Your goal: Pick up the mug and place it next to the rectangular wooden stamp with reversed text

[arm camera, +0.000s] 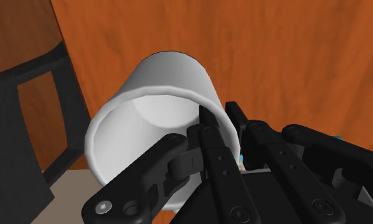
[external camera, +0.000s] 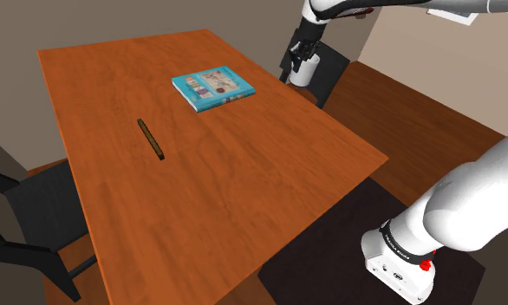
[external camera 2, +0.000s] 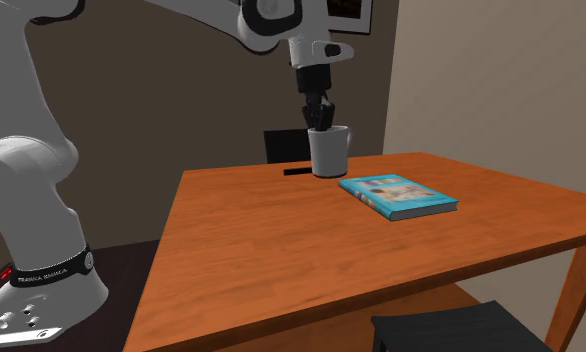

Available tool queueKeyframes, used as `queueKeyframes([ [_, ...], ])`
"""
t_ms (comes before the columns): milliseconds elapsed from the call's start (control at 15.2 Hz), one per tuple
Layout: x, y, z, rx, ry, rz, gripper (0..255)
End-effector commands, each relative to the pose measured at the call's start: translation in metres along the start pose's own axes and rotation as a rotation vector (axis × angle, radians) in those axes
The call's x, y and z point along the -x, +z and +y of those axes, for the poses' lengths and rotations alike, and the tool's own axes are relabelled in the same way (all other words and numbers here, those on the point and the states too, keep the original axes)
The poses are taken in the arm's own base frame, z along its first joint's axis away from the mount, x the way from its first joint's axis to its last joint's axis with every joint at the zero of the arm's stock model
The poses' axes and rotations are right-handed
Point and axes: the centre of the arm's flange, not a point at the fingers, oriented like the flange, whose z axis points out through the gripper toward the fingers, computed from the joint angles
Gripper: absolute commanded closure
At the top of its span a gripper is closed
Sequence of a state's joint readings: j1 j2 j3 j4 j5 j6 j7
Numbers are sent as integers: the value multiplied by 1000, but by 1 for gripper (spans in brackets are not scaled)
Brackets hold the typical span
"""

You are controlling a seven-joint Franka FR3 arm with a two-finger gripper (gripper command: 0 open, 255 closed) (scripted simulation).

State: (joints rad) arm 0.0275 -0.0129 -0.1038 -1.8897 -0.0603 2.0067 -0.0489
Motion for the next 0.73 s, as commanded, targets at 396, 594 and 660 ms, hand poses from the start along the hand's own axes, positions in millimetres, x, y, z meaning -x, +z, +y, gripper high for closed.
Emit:
queueKeyframes([
  [396, 3, -9, -104, 0, 2, 0, 255],
  [594, 5, -12, -144, 0, 2, 0, 255],
  [660, 6, -13, -157, 0, 2, 0, 255],
])
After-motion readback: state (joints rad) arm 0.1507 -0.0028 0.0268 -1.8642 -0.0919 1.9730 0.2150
